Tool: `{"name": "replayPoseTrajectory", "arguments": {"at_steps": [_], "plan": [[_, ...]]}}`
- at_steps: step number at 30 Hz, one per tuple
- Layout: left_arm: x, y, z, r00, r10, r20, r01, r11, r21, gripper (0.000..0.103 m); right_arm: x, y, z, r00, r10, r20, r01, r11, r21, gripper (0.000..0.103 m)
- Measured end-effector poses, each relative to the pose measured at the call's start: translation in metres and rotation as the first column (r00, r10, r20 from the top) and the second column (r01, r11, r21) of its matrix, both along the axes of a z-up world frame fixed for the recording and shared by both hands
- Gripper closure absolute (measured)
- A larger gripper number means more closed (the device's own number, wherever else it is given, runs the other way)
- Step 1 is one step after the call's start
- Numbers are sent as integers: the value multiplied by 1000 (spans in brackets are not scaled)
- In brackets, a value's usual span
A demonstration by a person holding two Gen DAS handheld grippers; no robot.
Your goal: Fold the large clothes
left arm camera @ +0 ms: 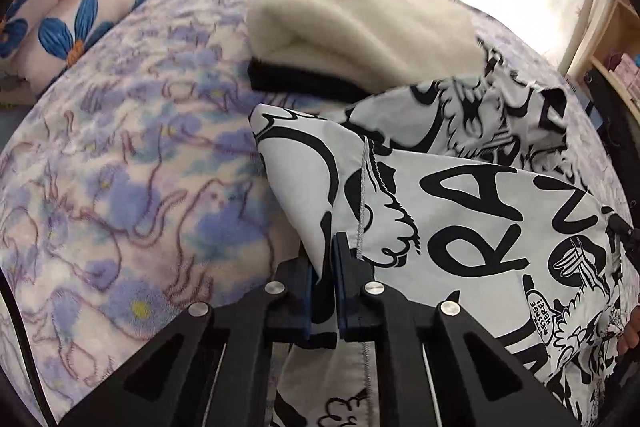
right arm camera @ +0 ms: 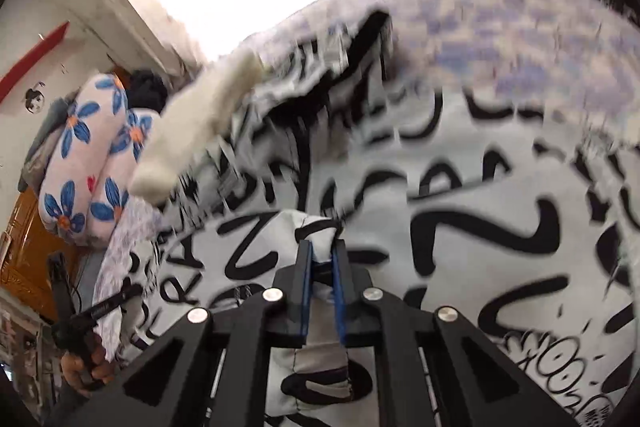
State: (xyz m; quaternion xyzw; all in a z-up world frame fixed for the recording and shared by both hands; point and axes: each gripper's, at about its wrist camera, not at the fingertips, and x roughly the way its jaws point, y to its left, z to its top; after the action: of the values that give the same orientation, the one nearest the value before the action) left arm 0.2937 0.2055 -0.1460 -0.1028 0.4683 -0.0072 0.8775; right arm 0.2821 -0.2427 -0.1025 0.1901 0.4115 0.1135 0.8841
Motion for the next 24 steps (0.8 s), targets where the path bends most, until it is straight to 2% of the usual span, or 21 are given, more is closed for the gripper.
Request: {"name": "replayPoseTrajectory", "arguments": {"at_steps": [1, 4, 5, 7, 11, 13, 15, 18, 21, 24], "plan": [[0, -2, -1, 1000, 3, 6, -3, 1000, 9, 96, 4, 1, -2, 1000, -14, -8, 13, 999, -30, 96], [6, -9, -16, 1000, 8, -21, -6, 997, 73, 95, 18, 10, -32, 991, -8, -135, -7, 994, -113, 94], [7, -10, -22, 999, 10, -34, -7, 996, 90, 91, 21, 13, -43, 981, 2, -193, -26, 992, -125, 92], [8, -6, -27, 999, 16, -44, -12, 995, 100, 87, 18, 10, -48, 972, -14, -233, -15, 992, -123, 87], [-4, 4, -11, 999, 31, -35, -27, 994, 104, 80, -3, 8, -20, 987, -63, -148, 40, 987, -154, 87], [-13, 3, 4, 999, 31, -13, -29, 994, 101, 70, -16, 13, -6, 993, -64, -99, 45, 982, -181, 87], [-25, -3, 20, 999, 24, 30, -27, 995, 100, 50, -25, 26, 5, 997, -34, -69, 18, 975, -222, 87], [-49, -29, 46, 991, -32, 127, 23, 997, 67, 44, -36, 52, 10, 997, 24, -71, -42, 965, -258, 87], [-63, -67, 53, 989, -102, 109, 95, 993, 69, 43, -45, 85, 8, 991, 108, -74, -123, 964, -234, 87], [-72, -99, 43, 986, -129, 108, 126, 992, 29, 43, -52, 112, 1, 983, 169, -69, -180, 958, -225, 87]]}}
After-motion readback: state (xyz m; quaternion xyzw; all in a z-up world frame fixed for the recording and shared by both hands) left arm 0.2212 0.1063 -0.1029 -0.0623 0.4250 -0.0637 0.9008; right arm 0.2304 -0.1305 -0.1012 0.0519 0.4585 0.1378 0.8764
